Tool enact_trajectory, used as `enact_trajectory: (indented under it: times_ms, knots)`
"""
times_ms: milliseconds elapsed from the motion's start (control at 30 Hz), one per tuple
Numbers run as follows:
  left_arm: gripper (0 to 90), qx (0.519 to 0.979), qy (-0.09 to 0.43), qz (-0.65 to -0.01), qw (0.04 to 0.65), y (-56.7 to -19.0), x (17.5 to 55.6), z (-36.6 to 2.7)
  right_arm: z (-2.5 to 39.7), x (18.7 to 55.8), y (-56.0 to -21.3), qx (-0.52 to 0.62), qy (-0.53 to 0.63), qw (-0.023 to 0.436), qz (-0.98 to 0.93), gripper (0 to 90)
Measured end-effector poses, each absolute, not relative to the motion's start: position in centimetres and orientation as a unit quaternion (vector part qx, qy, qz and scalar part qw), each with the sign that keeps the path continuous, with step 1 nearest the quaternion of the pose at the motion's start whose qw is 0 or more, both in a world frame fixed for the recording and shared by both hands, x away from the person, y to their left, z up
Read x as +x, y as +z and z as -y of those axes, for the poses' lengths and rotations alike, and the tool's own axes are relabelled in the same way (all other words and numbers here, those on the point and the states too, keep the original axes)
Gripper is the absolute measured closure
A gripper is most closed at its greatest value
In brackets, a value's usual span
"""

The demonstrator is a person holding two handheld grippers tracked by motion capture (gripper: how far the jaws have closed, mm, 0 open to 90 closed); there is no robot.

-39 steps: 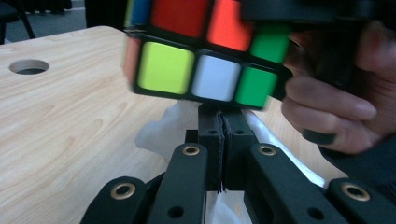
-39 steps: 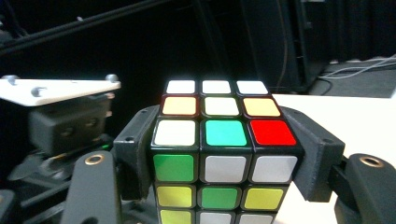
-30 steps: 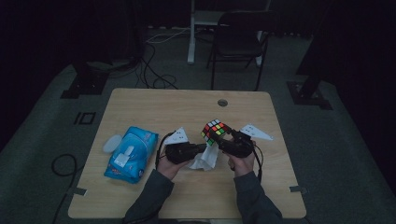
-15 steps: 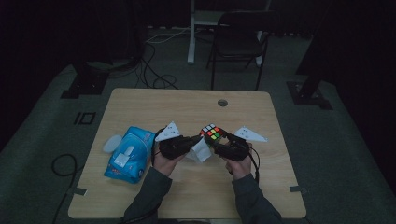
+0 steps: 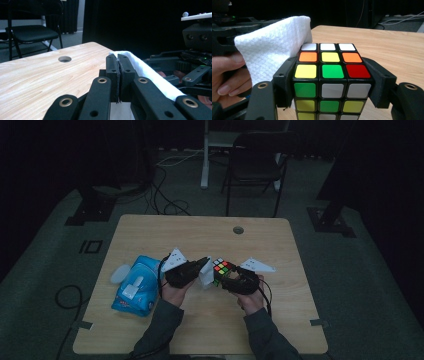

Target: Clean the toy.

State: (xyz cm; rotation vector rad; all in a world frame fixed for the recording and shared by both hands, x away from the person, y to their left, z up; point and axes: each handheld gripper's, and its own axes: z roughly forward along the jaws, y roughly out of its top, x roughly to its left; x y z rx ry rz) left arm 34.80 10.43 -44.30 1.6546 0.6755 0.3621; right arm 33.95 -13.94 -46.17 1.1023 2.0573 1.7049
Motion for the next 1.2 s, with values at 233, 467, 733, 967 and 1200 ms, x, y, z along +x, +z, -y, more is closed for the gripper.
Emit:
enact_trajectory:
  times_ms: [233,467,733,967,1200]
  knots:
    - [87.2,0.740,0.185,-0.274,0.586,-43.9,34.0,-9.7,14.0,34.3,-46.1,0.399,0.587,0.116,-0.695,34.1]
    - [89.0,0.764,0.180,-0.263,0.561,-45.0,33.6,-8.3,14.9,34.7,-45.4,0.423,0.595,0.114,-0.673,34.1]
    - [90.0,0.773,0.177,-0.267,0.548,-45.5,33.3,-7.7,15.1,34.9,-45.6,0.440,0.591,0.115,-0.666,34.1]
    - [90.0,0.781,0.166,-0.245,0.550,-45.7,32.5,-6.6,15.0,35.1,-45.6,0.448,0.587,0.117,-0.664,34.1]
    - [90.0,0.786,0.175,-0.227,0.547,-45.9,32.0,-5.4,15.1,35.3,-45.8,0.460,0.589,0.105,-0.656,34.1]
